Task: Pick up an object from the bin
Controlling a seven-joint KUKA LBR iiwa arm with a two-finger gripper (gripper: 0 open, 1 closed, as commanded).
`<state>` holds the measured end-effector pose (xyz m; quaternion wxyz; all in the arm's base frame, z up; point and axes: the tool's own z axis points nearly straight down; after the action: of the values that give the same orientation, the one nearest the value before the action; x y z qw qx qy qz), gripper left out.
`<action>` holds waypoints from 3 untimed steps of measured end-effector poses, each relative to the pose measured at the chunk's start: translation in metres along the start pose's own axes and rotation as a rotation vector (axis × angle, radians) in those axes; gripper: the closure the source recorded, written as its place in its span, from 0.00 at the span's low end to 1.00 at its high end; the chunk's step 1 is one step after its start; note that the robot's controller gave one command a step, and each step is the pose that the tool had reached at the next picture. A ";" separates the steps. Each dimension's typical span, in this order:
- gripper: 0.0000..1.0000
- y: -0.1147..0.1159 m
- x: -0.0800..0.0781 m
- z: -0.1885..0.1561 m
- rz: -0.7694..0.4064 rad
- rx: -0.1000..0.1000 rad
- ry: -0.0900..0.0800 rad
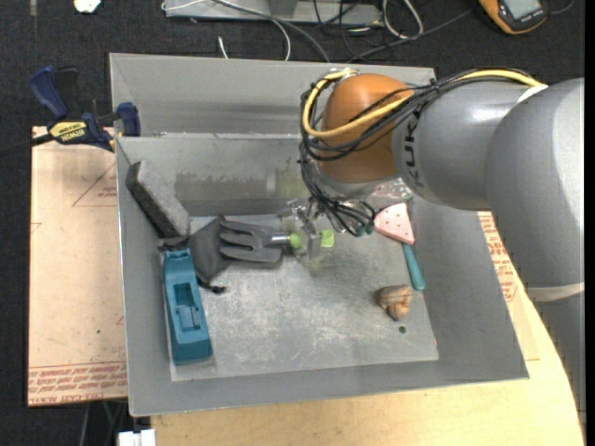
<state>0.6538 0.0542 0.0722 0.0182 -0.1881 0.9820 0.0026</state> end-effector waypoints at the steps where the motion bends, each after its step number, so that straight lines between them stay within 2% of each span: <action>1: 1.00 -0.004 0.003 0.000 -0.046 -0.004 -0.001; 2: 1.00 -0.005 0.003 -0.008 0.237 -0.003 -0.001; 3: 1.00 -0.017 0.007 -0.002 0.091 -0.002 -0.002</action>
Offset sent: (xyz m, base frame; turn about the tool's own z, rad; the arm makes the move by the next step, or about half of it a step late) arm -0.0001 -0.0069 0.0224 -0.0830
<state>0.6538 0.0357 0.0744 0.0189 -0.1434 0.9895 0.0048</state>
